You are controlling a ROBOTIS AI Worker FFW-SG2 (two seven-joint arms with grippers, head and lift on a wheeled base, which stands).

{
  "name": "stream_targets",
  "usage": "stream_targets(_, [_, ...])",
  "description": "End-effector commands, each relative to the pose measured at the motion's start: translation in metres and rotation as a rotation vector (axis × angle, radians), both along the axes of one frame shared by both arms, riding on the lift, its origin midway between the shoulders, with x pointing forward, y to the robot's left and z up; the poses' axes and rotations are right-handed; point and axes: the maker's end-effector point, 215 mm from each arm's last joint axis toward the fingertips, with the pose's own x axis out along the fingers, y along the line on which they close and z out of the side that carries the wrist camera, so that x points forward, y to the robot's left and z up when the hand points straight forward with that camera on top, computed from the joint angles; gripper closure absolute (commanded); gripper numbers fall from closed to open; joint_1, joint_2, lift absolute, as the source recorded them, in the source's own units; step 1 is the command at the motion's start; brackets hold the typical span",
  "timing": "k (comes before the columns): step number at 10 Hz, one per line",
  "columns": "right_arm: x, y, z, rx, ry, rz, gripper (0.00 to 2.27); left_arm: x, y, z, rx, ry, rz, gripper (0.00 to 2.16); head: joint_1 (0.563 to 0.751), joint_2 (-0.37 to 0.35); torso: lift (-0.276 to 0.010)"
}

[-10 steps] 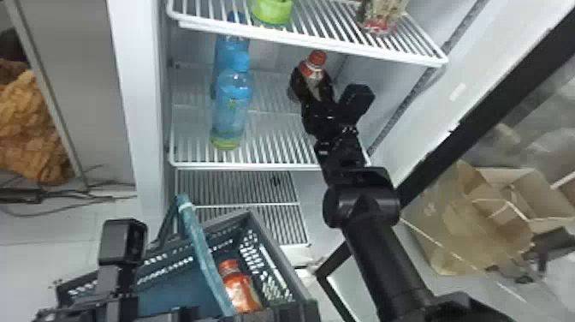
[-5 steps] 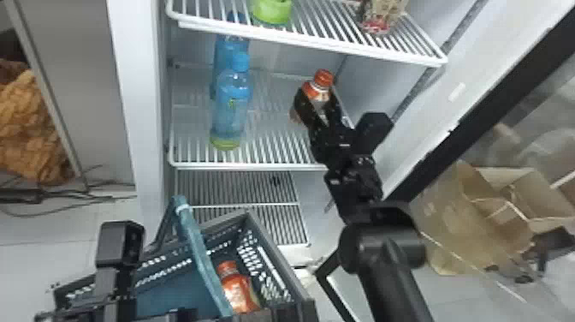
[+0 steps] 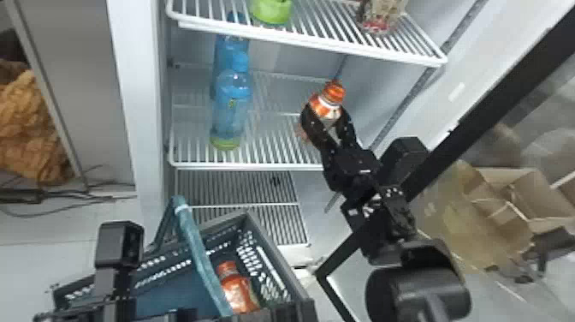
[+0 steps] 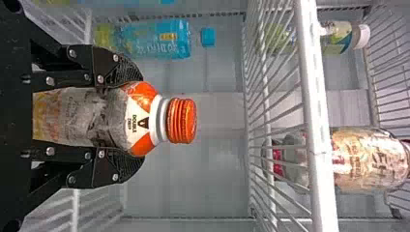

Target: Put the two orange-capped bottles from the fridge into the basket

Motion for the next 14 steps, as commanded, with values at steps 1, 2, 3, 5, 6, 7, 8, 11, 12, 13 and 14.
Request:
stream_targets(1, [-0.026,0.02,0.01,0.036,0.035,0.054,0.81,0.0,0.0,0.0,0.002,-0.001,0.0,1.17,0.695,-0.35,-0.235])
stream_targets(2, [-0.048,0.033,0.021,0.063,0.084,0.086,0.81,-0.001,-0.001,0.0,0.001,0.0,-0.004,1.17,0.695,-0.35,-0.235])
stream_targets(3, [-0.067,0.033,0.032,0.058,0.118,0.085,0.81,0.0,0.0,-0.001,0.002,0.001,0.002,1.17,0.695,-0.35,-0.235])
stream_targets(5, [-0.096,0.047,0.046,0.078,0.191,0.141,0.81,-0.003,0.0,-0.002,0.006,0.004,-0.009,1.17,0.695,-0.35,-0.235])
stream_targets(6, [-0.115,0.065,0.039,0.086,0.268,0.195,0.8,-0.003,0.0,-0.002,0.006,0.004,-0.009,1.17,0.695,-0.35,-0.235])
stream_targets(7, [-0.13,0.083,0.033,0.101,0.324,0.256,0.8,-0.003,-0.001,-0.002,0.005,0.002,-0.011,1.17,0.695,-0.35,-0.235])
stream_targets(8, [-0.142,0.1,0.027,0.121,0.374,0.315,0.8,-0.003,-0.001,-0.001,0.006,0.0,-0.013,1.17,0.695,-0.35,-0.235])
stream_targets(11, [-0.183,0.15,0.008,0.15,0.524,0.452,0.8,-0.002,-0.001,-0.001,0.005,0.0,-0.011,1.17,0.695,-0.35,-0.235])
stream_targets(12, [-0.2,0.156,0.0,0.127,0.592,0.482,0.8,-0.002,-0.001,-0.001,0.005,0.0,-0.011,1.17,0.695,-0.35,-0.235])
stream_targets(13, [-0.211,0.154,-0.004,0.091,0.637,0.484,0.8,-0.002,-0.001,-0.001,0.005,-0.002,-0.008,1.17,0.695,-0.35,-0.235])
stream_targets(14, [-0.214,0.149,-0.01,0.076,0.664,0.472,0.8,-0.002,-0.001,-0.001,0.005,-0.001,-0.008,1.17,0.695,-0.35,-0.235])
